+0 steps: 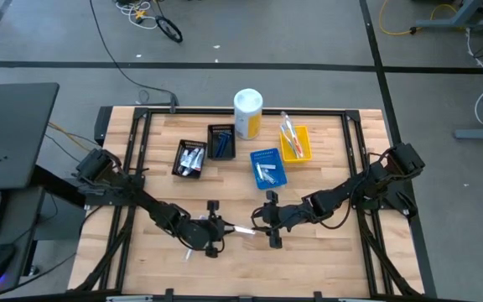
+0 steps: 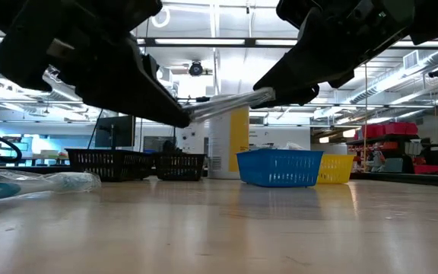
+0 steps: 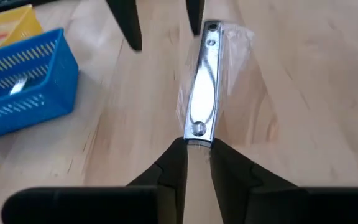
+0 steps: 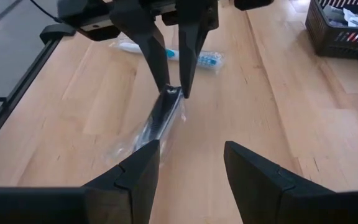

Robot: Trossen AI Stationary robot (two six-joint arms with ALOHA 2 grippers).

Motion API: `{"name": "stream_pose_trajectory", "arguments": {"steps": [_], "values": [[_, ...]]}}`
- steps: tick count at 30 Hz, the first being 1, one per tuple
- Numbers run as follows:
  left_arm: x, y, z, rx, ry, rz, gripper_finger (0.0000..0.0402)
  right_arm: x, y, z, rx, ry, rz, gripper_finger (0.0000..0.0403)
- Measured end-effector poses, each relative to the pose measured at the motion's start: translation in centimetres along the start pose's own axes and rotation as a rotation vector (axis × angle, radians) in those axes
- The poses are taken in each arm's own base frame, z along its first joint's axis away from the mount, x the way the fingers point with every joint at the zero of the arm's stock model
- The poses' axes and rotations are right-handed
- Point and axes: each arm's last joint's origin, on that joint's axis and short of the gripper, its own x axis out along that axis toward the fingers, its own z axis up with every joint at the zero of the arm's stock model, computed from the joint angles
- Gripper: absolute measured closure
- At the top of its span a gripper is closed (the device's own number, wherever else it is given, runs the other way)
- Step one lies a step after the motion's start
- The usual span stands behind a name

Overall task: Pick & Place Travel size toiletries
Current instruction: Put the silver nail cutter into the blue bin

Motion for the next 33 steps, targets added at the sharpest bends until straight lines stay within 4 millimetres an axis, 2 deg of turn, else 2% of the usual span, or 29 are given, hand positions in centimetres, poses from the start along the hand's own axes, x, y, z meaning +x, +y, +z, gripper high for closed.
{"name": "stream_pose_trajectory", "arguments": {"steps": [14, 29, 33], "values": [[1.0, 1.7, 0.3, -0.048, -0.001, 0.048, 0.0334, 0.0, 0.0, 0.6, 0.016, -0.066, -0.044, 0.0215], [1.4, 2.5, 1.2, -0.093, -0.072, 0.075, 0.0333, 0.0, -0.5, -0.4, -0.022, 0.019, -0.138, 0.0215], [1.4, 2.5, 1.3, -0.092, -0.074, 0.075, 0.0334, 0.0, -0.5, -0.4, -0.051, 0.021, -0.138, 0.0236]]}}
